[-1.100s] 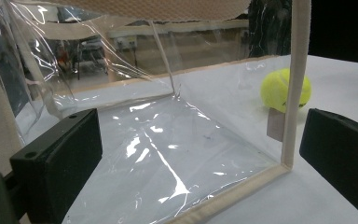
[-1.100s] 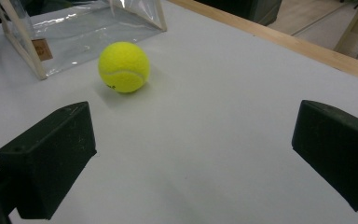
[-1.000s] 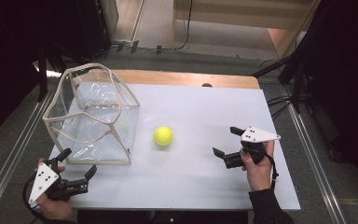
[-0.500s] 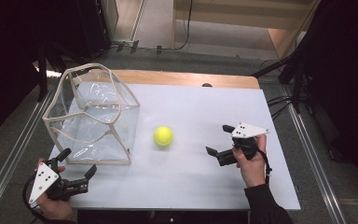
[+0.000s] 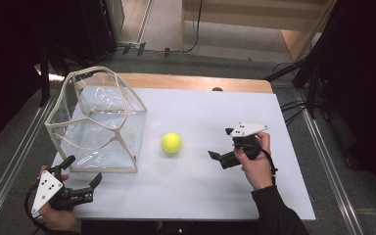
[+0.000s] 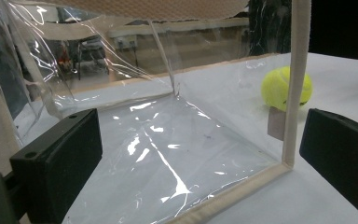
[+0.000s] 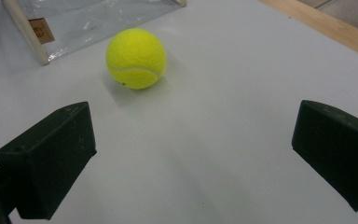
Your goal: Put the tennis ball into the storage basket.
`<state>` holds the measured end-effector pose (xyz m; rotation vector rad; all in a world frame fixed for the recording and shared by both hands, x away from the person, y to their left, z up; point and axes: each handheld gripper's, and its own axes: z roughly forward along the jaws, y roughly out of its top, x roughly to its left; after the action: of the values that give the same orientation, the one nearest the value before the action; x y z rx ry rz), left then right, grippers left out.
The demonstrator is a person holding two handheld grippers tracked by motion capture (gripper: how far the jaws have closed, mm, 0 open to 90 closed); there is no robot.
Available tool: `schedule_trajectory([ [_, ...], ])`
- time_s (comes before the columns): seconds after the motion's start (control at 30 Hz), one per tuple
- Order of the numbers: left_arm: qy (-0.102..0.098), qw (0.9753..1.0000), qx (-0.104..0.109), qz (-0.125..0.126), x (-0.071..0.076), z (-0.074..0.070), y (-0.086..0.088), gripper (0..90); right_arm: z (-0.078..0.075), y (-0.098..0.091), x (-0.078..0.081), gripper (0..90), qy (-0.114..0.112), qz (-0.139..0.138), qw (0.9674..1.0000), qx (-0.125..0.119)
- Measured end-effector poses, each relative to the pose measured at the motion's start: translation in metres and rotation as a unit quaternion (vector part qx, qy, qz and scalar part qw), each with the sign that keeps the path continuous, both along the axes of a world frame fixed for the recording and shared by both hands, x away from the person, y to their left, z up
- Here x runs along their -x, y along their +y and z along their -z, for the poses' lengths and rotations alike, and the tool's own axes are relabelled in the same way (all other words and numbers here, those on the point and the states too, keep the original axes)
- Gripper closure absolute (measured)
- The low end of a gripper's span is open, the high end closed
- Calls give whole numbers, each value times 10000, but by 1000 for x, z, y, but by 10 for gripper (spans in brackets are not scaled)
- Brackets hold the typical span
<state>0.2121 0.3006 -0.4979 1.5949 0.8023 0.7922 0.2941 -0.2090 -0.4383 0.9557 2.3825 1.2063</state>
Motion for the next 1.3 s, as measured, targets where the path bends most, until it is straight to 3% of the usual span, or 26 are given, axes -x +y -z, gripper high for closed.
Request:
schedule_trajectory([
  [0.63,19,10000,-15,-8,0,0,0,0,-6,24,-18,0,154,-159,9993,311],
  [1.3,4,10000,-1,19,0,0,0,0,-22,44,-40,0,254,-329,9977,536],
])
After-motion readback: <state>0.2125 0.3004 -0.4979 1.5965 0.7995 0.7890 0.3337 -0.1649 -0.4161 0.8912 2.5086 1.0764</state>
